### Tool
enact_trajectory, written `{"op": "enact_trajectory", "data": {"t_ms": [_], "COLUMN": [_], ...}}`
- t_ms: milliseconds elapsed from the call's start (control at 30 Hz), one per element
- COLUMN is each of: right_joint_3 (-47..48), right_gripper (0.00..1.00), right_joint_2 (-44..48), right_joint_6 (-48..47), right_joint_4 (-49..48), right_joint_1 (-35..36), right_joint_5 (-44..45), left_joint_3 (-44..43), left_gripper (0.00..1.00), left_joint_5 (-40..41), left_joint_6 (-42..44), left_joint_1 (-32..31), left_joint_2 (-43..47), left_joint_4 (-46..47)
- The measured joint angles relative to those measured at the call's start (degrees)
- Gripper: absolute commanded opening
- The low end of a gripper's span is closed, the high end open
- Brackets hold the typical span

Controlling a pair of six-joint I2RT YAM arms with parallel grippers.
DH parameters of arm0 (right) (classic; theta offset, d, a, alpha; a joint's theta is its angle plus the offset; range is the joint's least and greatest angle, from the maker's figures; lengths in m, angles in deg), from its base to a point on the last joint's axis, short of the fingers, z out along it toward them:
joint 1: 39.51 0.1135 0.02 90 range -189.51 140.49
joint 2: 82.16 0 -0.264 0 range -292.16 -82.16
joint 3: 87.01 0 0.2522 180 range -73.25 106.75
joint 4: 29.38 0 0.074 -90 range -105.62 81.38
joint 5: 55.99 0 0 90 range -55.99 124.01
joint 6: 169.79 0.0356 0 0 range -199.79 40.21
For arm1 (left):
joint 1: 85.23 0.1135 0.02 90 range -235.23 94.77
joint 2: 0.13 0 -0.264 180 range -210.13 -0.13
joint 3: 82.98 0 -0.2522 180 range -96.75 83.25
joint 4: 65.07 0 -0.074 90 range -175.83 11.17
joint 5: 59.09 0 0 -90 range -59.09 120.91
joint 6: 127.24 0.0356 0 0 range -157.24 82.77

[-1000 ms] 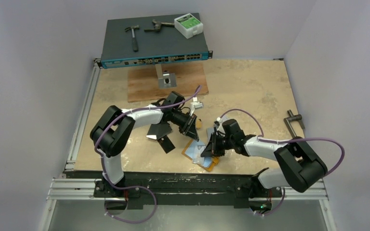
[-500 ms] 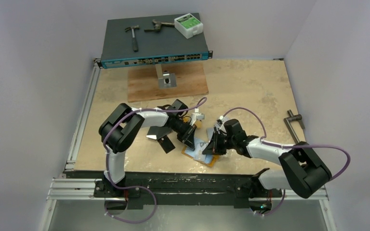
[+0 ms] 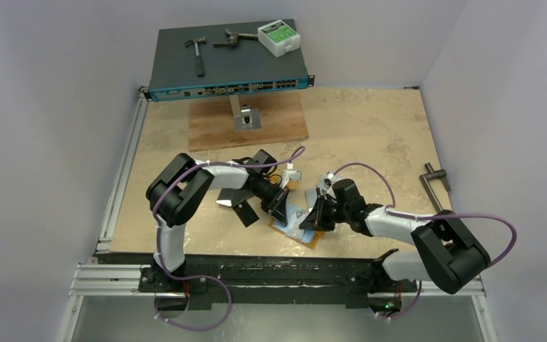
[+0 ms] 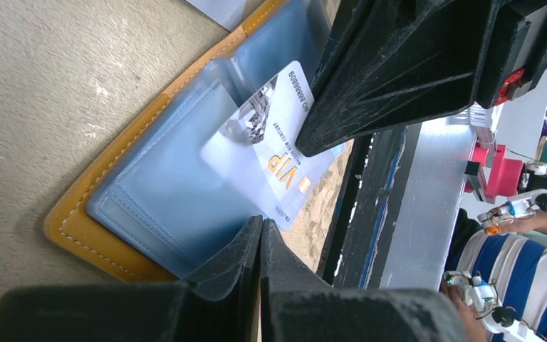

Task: Put the credit cards into the card holder
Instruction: Insert the credit card into the card holder.

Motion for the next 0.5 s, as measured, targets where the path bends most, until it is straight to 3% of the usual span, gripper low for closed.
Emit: {"op": "enact_trajectory", "data": {"t_ms": [500], "right_joint_3": [-1.1], "right_gripper": [0.00], "right_joint_2": [-1.2], "right_joint_6": [3.1], "right_joint_4": [-3.5], "right_joint_1": [0.0], "right_joint_5": [1.2], "left_joint_3": [0.3], "left_gripper": [0.00], "left_joint_5": [-0.9], "left_joint_6": [-0.1], "left_joint_1": [0.0], "left_joint_2": [0.0], "left_joint_4": [-1.1]}}
